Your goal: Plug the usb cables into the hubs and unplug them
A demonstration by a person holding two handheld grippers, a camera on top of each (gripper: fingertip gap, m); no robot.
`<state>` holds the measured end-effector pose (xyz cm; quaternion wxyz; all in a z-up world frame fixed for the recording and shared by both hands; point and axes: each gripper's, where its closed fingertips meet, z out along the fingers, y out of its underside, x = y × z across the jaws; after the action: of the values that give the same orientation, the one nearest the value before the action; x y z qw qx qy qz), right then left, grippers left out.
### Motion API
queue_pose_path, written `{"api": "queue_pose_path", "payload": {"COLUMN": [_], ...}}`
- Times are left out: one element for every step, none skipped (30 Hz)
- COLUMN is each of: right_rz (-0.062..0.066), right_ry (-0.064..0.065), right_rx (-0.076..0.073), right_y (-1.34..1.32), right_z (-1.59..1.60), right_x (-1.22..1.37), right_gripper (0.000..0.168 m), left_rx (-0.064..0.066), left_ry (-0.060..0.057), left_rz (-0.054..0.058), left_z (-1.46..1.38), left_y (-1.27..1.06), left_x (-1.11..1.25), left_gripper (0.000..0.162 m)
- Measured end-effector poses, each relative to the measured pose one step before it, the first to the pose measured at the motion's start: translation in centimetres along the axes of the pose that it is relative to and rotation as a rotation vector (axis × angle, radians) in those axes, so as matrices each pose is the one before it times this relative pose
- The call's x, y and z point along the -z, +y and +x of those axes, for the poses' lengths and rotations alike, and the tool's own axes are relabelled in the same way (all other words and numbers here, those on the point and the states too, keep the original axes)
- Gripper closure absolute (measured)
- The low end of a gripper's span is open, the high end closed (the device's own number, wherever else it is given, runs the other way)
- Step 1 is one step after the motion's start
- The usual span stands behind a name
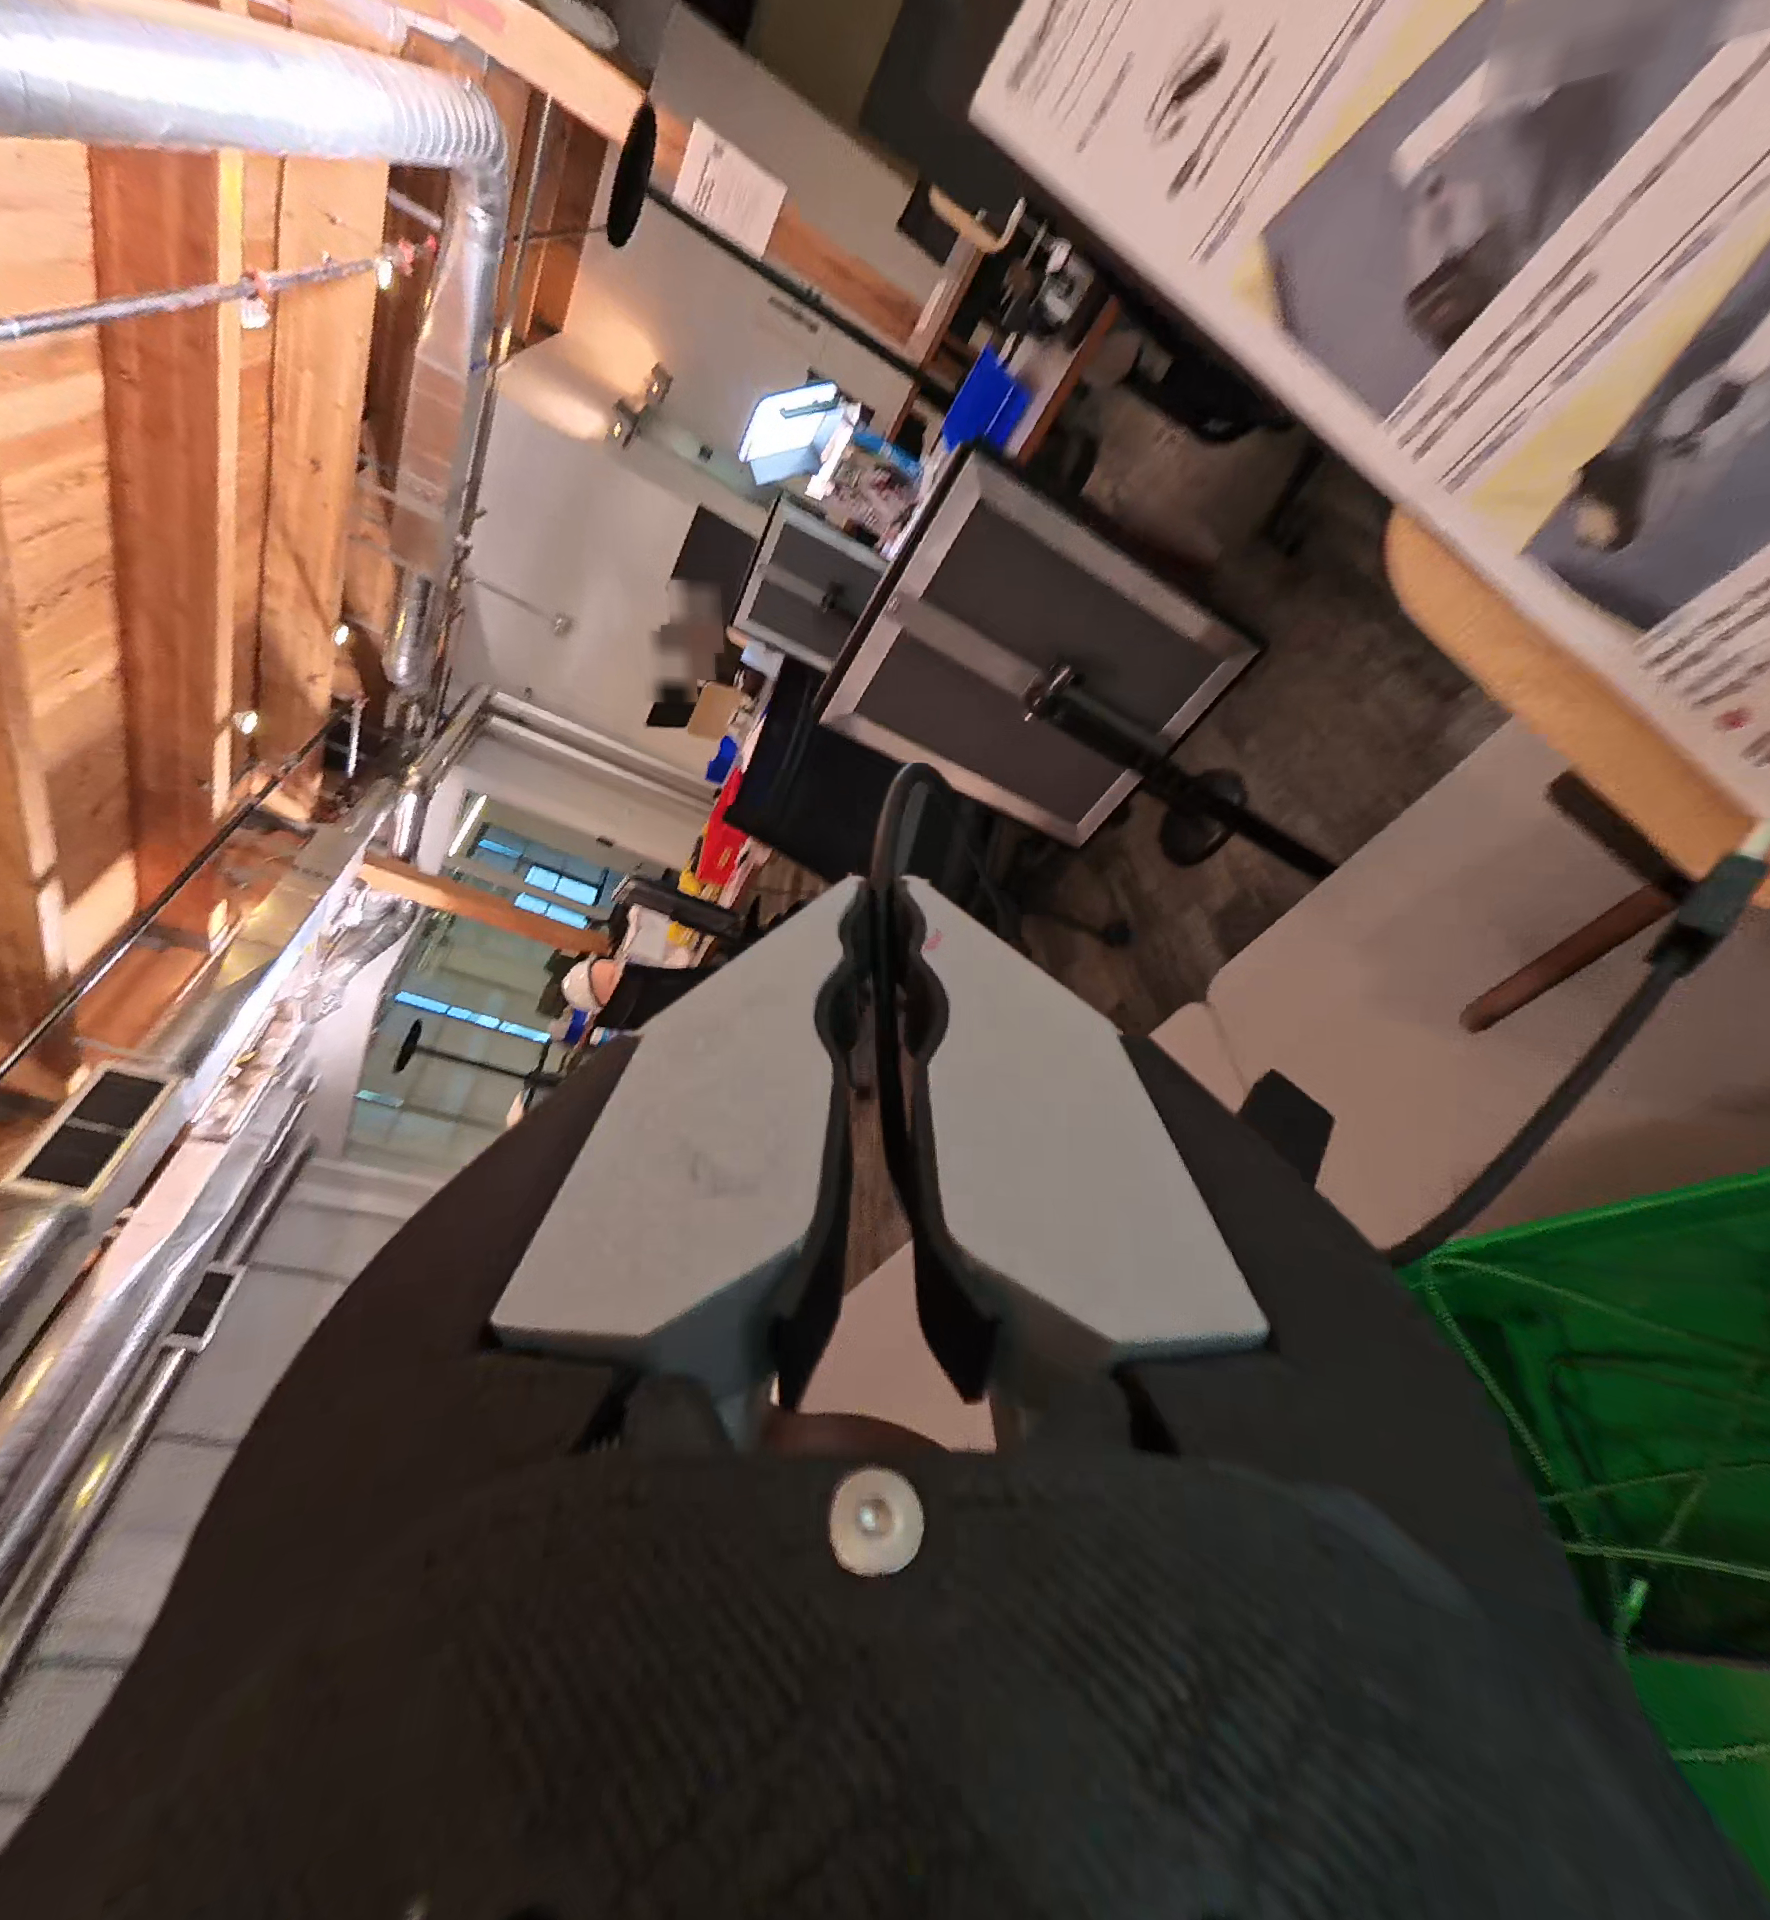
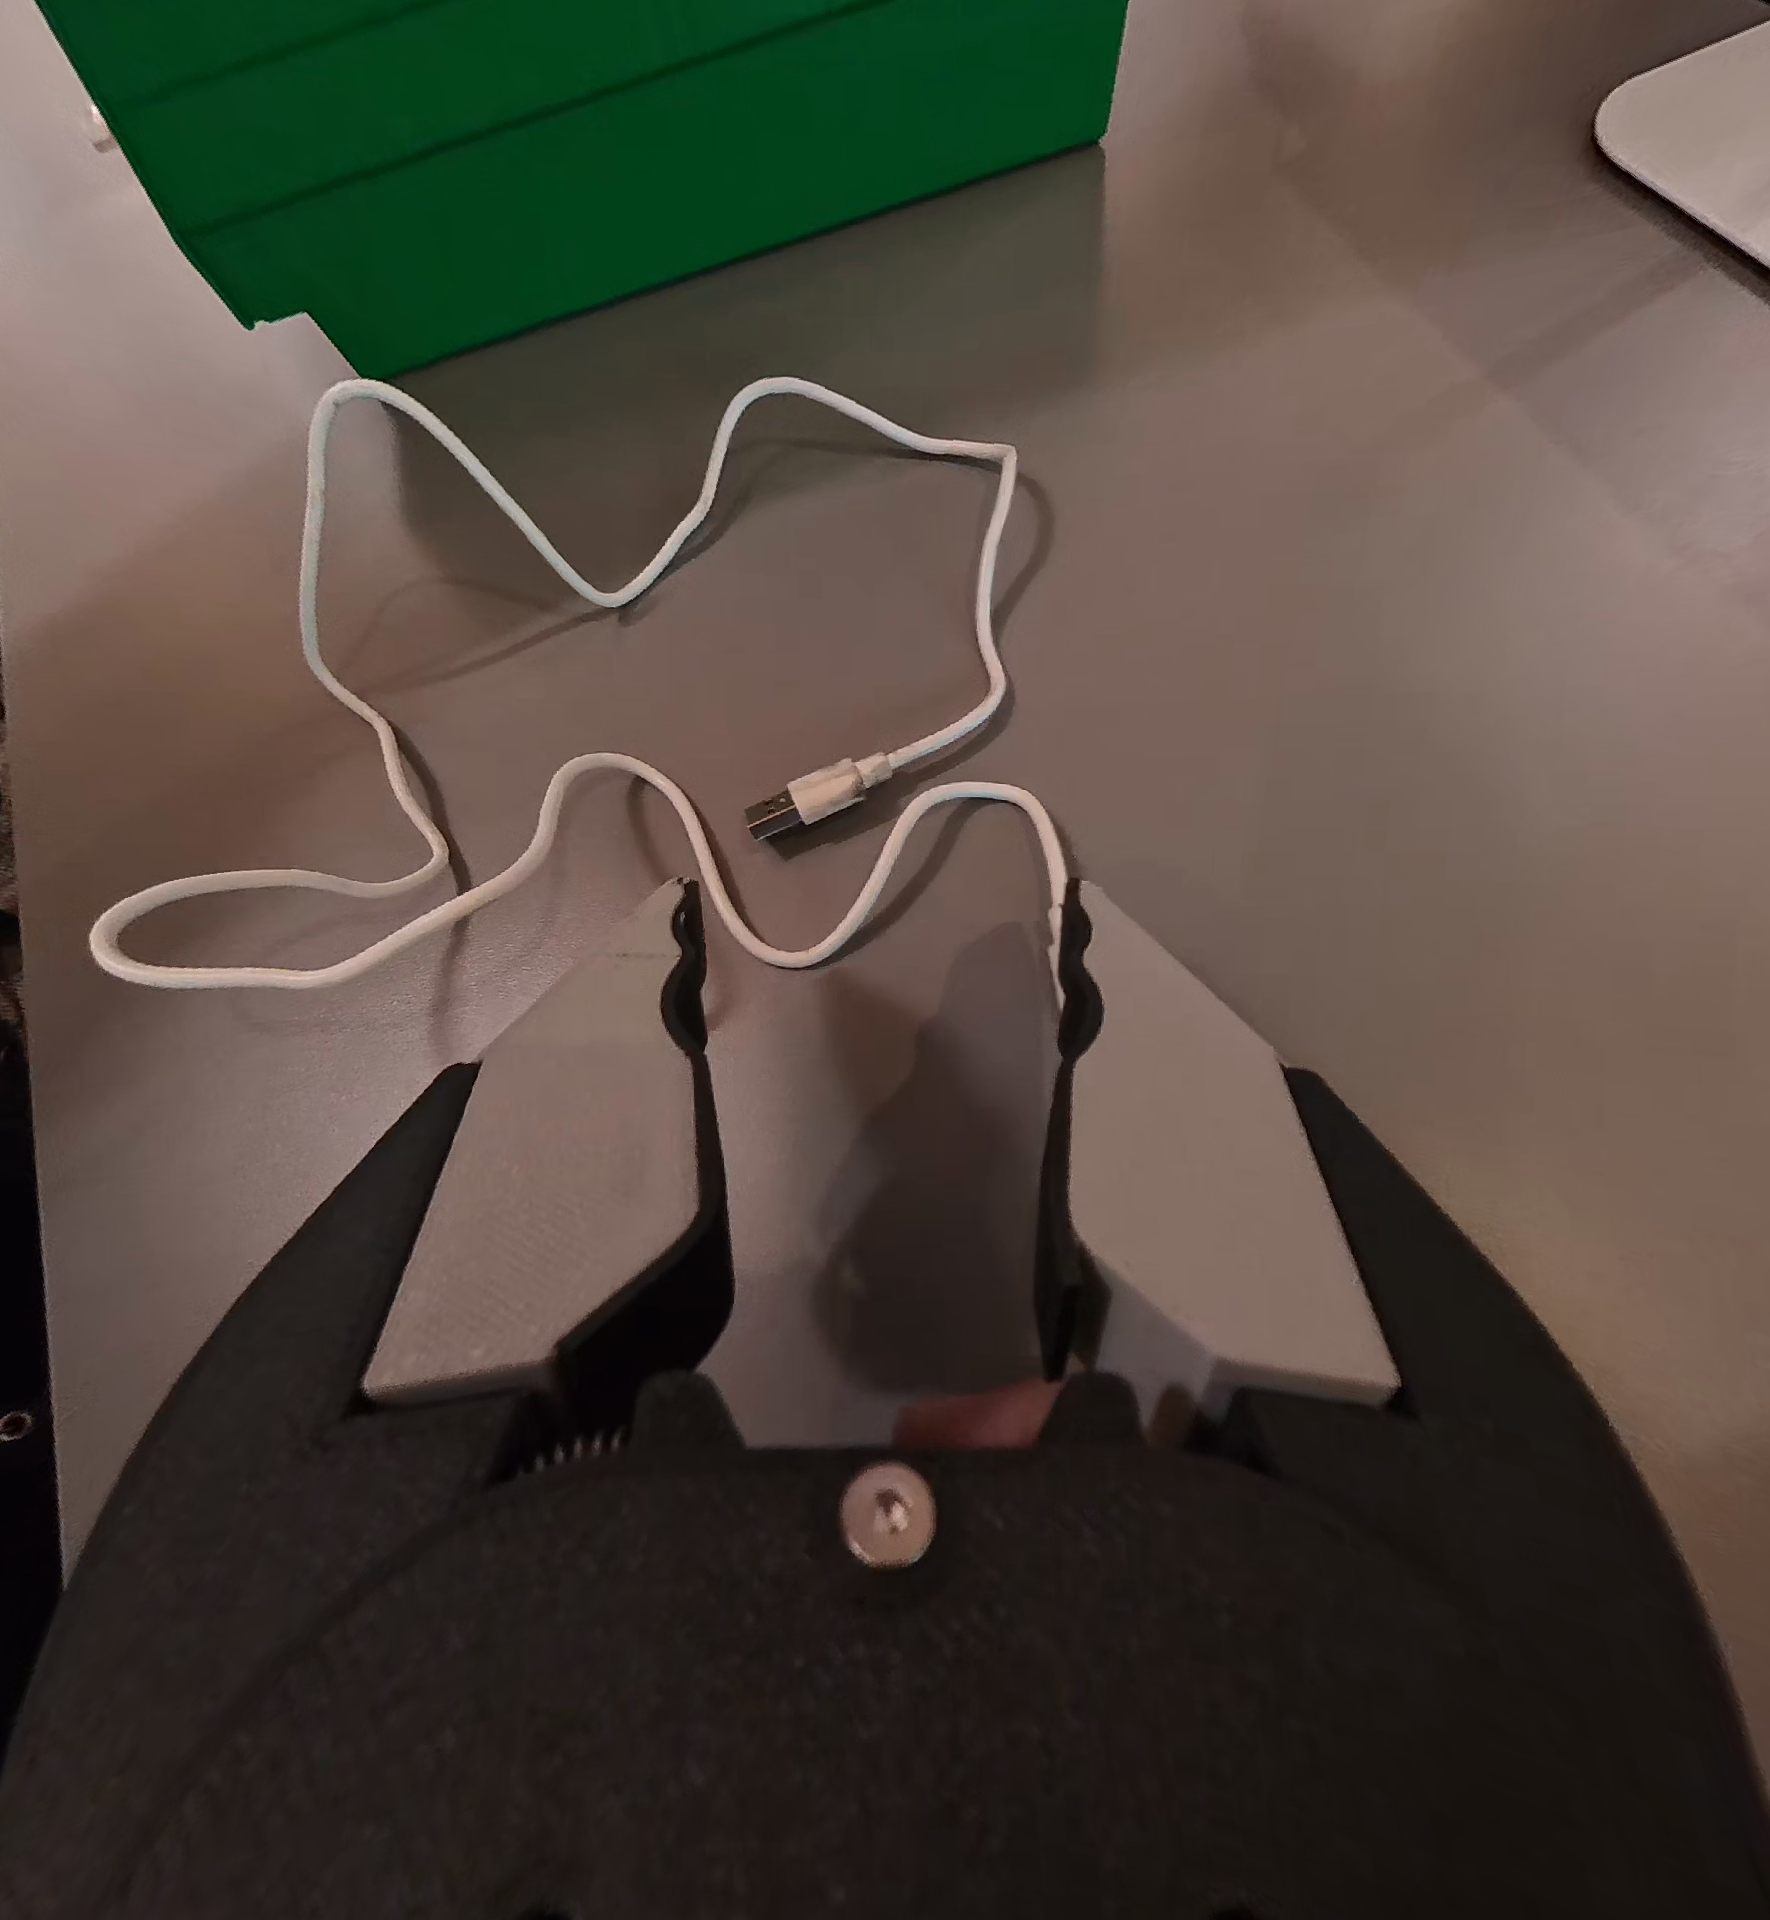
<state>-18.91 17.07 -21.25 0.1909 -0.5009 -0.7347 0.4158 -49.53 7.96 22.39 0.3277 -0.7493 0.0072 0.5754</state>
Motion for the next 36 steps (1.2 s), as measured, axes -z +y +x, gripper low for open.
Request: {"api": "queue_pose_path", "payload": {"right_rz": [0.0011, 0.0018, 0.0053, 0.0118, 0.0170, 0.0175, 0.0150, 0.0147, 0.0190, 0.0250, 0.0293, 0.0330, 0.0356, 0.0335, 0.0274, 0.0206, 0.0152, 0.0125, 0.0102, 0.0045, -0.0029, -0.0081, -0.0102, -0.0121, -0.0153, -0.0167, -0.0134, -0.0088, -0.0073, -0.0073, -0.0059, -0.0052, -0.0061, -0.0072, -0.0075, -0.0087], "right_ry": [0.0032, 0.0022, -0.0032, -0.0093, -0.0100, -0.0076, -0.0030, 0.0035, 0.0089, 0.0112, 0.0119, 0.0125, 0.0099, 0.0059, 0.0069, 0.0095, 0.0063, 0.0003, -0.0037, -0.0040, -0.0052, -0.0076, -0.0080, -0.0031, 0.0045, 0.0050, 0.0023, -0.0010, -0.0080, -0.0136, -0.0147, -0.0152, -0.0123, -0.0023, 0.0102, 0.0191], "right_rx": [-0.0023, -0.0028, -0.0041, -0.0072, -0.0089, -0.0078, -0.0067, -0.0054, -0.0023, 0.0006, 0.0007, -0.0012, -0.0027, -0.0023, -0.0004, 0.0009, 0.0006, -0.0007, -0.0016, -0.0016, -0.0011, -0.0001, 0.0022, 0.0063, 0.0115, 0.0149, 0.0128, 0.0075, 0.0025, -0.0007, -0.0003, 0.0034, 0.0070, 0.0101, 0.0150, 0.0216], "right_y": [-0.014, -0.015, -0.100, -0.222, -0.309, -0.315, -0.290, -0.282, -0.360, -0.472, -0.563, -0.639, -0.675, -0.641, -0.536, -0.398, -0.311, -0.244, -0.184, -0.063, 0.064, 0.174, 0.231, 0.269, 0.321, 0.336, 0.266, 0.174, 0.153, 0.140, 0.119, 0.108, 0.121, 0.138, 0.121, 0.131], "right_z": [0.121, 0.121, 0.029, -0.066, -0.074, -0.009, 0.082, 0.174, 0.250, 0.252, 0.257, 0.266, 0.209, 0.148, 0.156, 0.218, 0.184, 0.096, 0.021, 0.018, -0.019, -0.093, -0.152, -0.116, -0.020, 0.006, -0.028, -0.038, -0.117, -0.195, -0.215, -0.262, -0.252, -0.133, 0.033, 0.130], "right_x": [0.033, 0.061, 0.089, 0.147, 0.173, 0.206, 0.224, 0.257, 0.318, 0.365, 0.403, 0.430, 0.445, 0.407, 0.341, 0.279, 0.216, 0.174, 0.115, 0.049, -0.044, -0.119, -0.191, -0.235, -0.228, -0.210, -0.159, -0.113, -0.100, -0.097, -0.111, -0.114, -0.128, -0.125, -0.100, -0.077], "right_gripper": [0.101, 0.101, 0.101, 0.101, 0.101, 0.100, 0.099, 0.099, 0.099, 0.098, 0.098, 0.097, 0.097, 0.096, 0.096, 0.095, 0.095, 0.094, 0.094, 0.094, 0.093, 0.093, 0.093, 0.094, 0.093, 0.093, 0.093, 0.093, 0.093, 0.093, 0.092, 0.092, 0.091, 0.089, 0.088, 0.088], "left_rx": [0.0044, 0.0056, 0.0122, 0.0177, 0.0197, 0.0214, 0.0213, 0.0234, 0.0244, 0.0154, 0.0048, 0.0073, 0.0185, 0.0273, 0.0239, 0.0189, 0.0154, 0.0152, 0.0212, 0.0244, 0.0193, 0.0118, 0.0067, 0.0047, 0.0026, -0.0057, -0.0103, -0.0077, -0.0067, -0.0073, -0.0060, 0.0031, 0.0072, 0.0076, 0.0102, 0.0118], "left_ry": [0.0158, 0.0222, 0.0303, 0.0310, 0.0341, 0.0361, 0.0355, 0.0393, 0.0484, 0.0463, 0.0372, 0.0293, 0.0298, 0.0328, 0.0285, 0.0194, 0.0200, 0.0244, 0.0227, 0.0253, 0.0254, 0.0222, 0.0179, 0.0161, 0.0213, 0.0117, 0.0049, 0.0090, 0.0062, 0.0008, 0.0006, 0.0031, 0.0034, 0.0033, 0.0063, 0.0014], "left_rz": [0.0301, 0.0311, 0.0315, 0.0384, 0.0421, 0.0377, 0.0369, 0.0415, 0.0366, 0.0296, 0.0235, 0.0248, 0.0292, 0.0210, 0.0196, 0.0208, 0.0173, 0.0086, 0.0116, 0.0173, 0.0067, -0.0014, -0.0007, 0.0088, 0.0043, 0.0036, 0.0084, 0.0057, 0.0085, 0.0080, 0.0073, 0.0090, 0.0110, 0.0121, 0.0140, 0.0162], "left_z": [0.537, 0.729, 0.923, 1.028, 1.162, 1.307, 1.417, 1.608, 1.877, 1.982, 1.952, 1.884, 1.893, 1.925, 1.840, 1.621, 1.507, 1.400, 1.205, 1.103, 0.990, 0.823, 0.687, 0.590, 0.623, 0.465, 0.351, 0.369, 0.294, 0.180, 0.127, 0.106, 0.062, 0.032, 0.062, -0.034], "left_y": [-0.985, -1.024, -1.050, -1.114, -1.145, -0.999, -0.888, -0.829, -0.666, -0.451, -0.272, -0.219, -0.193, 0.003, 0.114, 0.151, 0.212, 0.339, 0.257, 0.129, 0.184, 0.153, -0.032, -0.356, -0.435, -0.505, -0.588, -0.509, -0.503, -0.443, -0.388, -0.391, -0.412, -0.443, -0.488, -0.535], "left_x": [0.667, 0.692, 0.700, 0.684, 0.621, 0.503, 0.403, 0.348, 0.296, 0.235, 0.181, 0.162, 0.160, 0.069, -0.039, -0.140, -0.245, -0.317, -0.345, -0.405, -0.508, -0.628, -0.661, -0.593, -0.503, -0.392, -0.252, -0.195, -0.137, -0.098, -0.052, -0.022, -0.003, 0.034, 0.066, 0.094], "left_gripper": [0.162, 0.162, 0.162, 0.162, 0.162, 0.162, 0.162, 0.162, 0.162, 0.162, 0.162, 0.162, 0.162, 0.162, 0.162, 0.162, 0.162, 0.162, 0.162, 0.162, 0.162, 0.162, 0.162, 0.162, 0.162, 0.162, 0.162, 0.162, 0.162, 0.162, 0.162, 0.162, 0.162, 0.162, 0.162, 0.162]}}
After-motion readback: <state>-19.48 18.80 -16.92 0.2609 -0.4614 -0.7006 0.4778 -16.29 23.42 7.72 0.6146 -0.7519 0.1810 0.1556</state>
